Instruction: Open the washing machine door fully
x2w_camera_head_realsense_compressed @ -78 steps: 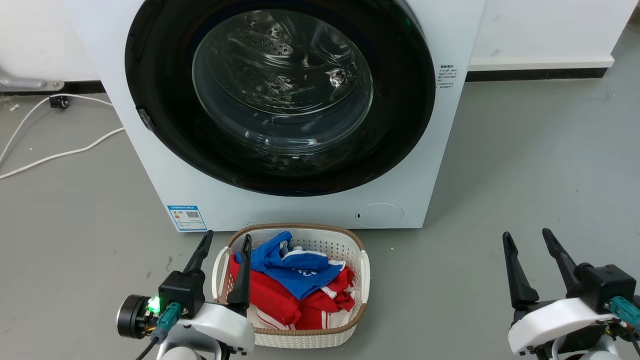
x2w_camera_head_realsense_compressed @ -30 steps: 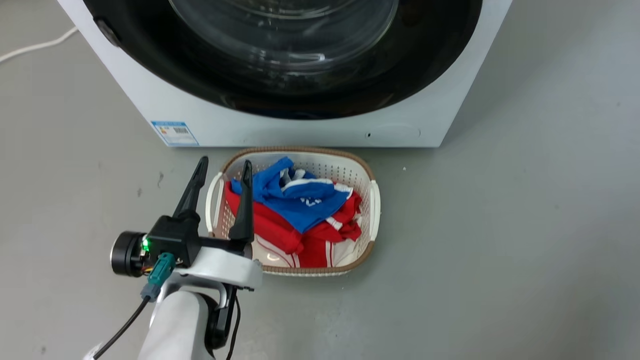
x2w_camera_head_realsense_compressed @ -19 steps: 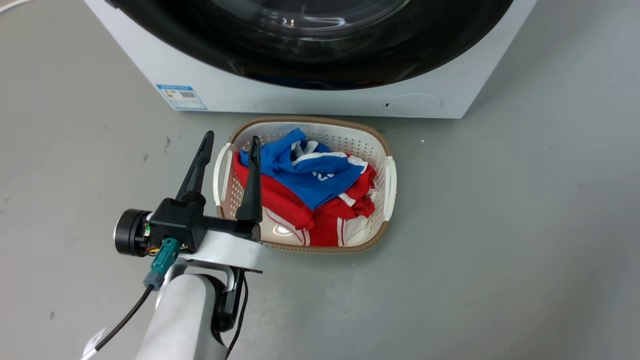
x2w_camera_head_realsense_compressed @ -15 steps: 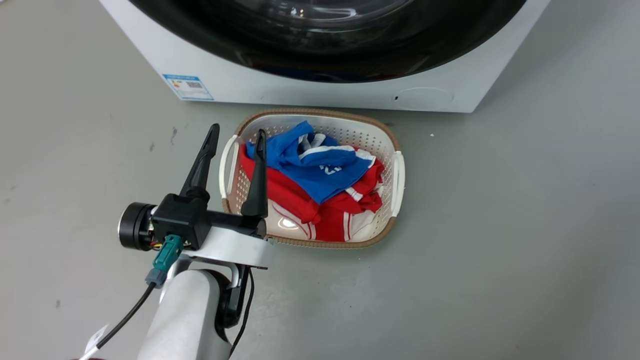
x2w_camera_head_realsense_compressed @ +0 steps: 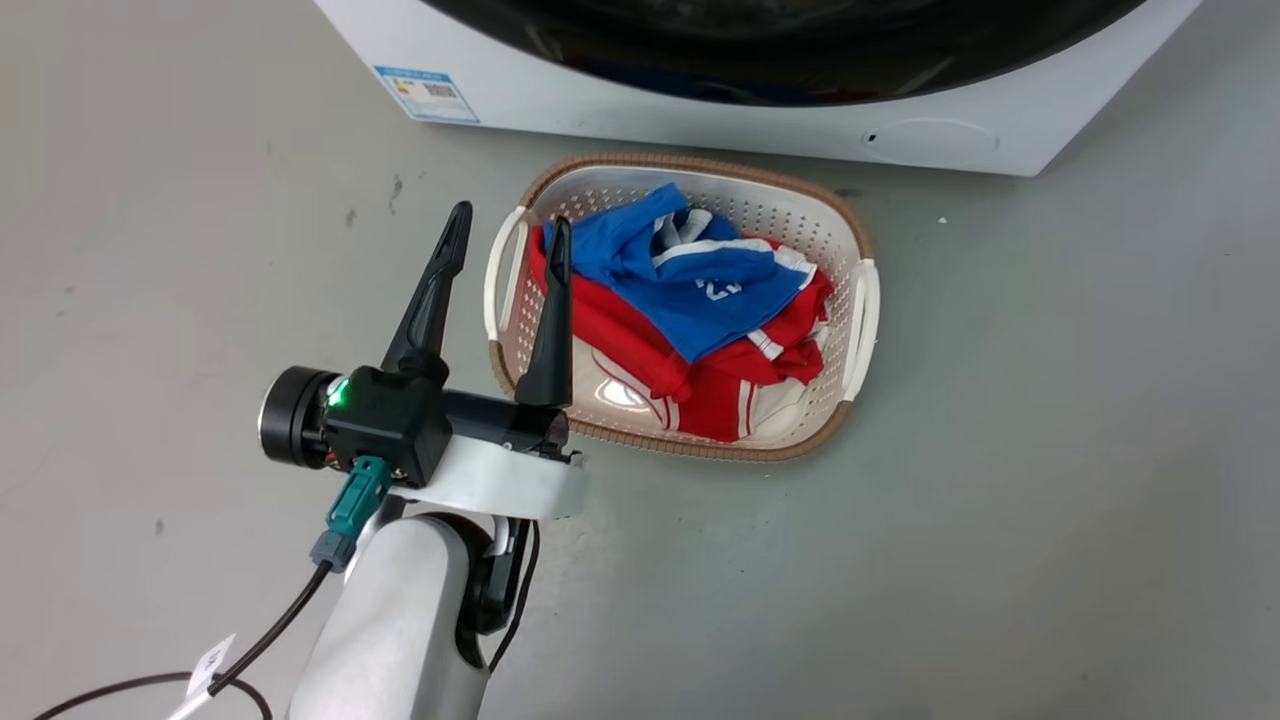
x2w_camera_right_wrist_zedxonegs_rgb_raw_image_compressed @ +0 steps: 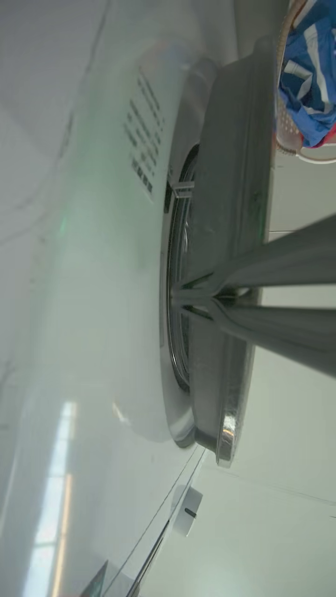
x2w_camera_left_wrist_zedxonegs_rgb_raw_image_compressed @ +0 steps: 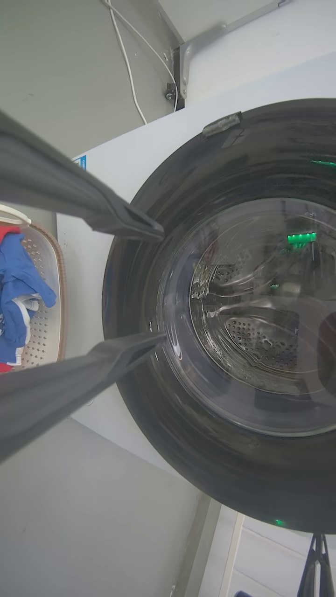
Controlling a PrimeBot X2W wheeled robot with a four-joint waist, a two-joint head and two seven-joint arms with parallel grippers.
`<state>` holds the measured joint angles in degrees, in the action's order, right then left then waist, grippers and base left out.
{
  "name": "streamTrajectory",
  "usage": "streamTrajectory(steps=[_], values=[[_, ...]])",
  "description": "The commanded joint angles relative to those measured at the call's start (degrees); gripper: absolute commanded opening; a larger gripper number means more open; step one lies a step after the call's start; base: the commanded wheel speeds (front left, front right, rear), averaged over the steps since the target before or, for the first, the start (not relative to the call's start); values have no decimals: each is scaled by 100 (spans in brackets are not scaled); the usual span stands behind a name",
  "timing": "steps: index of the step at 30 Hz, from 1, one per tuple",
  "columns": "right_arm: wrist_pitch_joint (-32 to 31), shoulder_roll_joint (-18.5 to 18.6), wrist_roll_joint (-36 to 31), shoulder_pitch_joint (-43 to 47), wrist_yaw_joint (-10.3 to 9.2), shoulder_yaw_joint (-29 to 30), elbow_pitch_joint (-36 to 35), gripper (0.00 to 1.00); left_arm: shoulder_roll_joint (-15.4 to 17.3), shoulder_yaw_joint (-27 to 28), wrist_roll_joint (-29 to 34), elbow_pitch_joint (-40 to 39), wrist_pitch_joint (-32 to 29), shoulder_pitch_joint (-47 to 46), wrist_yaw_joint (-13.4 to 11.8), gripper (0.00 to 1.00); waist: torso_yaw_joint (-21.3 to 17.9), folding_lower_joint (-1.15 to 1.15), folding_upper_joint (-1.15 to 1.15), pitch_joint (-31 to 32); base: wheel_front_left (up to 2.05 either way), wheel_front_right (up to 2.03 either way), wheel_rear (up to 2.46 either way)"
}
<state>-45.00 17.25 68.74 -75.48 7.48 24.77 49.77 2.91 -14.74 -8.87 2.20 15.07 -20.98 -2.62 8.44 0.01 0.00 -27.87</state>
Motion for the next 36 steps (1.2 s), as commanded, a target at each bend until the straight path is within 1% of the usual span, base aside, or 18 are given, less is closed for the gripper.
streamTrajectory(steps=[1, 6, 12, 19, 22, 29, 36], values=[[-23, 17, -41, -86, 3, -23, 35, 0, -2, -11, -22, -22, 14, -94, -36, 100, 55, -1, 0, -63, 0, 0, 0], [-171, 35, -486, -380, 3, -196, 289, 0, -2, -153, -109, -150, 14, -180, -125, 100, 158, -1, 0, -231, 0, 0, 0], [-283, -40, -731, -661, 3, -213, 537, 0, -3, -196, -189, -260, 14, -237, -216, 100, 192, -1, 0, -407, 0, 0, 0], [-800, -104, -962, -854, 3, -322, 754, 0, -3, -229, -195, -289, 14, -301, -271, 100, 180, -1, 0, -506, 0, 0, 0], [-994, -64, -1041, -824, 3, -347, 756, 0, -3, -246, -203, -250, 14, -304, -278, 100, 163, -1, 0, -475, 0, 0, 0], [-1510, -147, -1146, -583, 3, -414, 627, 0, -3, -231, -168, -147, 14, -232, -226, 100, 68, -1, 0, -262, 0, 0, 0], [-1994, -407, -1133, 3, 3, -539, 206, 0, -2, -183, -157, 20, 14, -34, -139, 100, -24, -1, 0, 160, 0, 0, 0]])
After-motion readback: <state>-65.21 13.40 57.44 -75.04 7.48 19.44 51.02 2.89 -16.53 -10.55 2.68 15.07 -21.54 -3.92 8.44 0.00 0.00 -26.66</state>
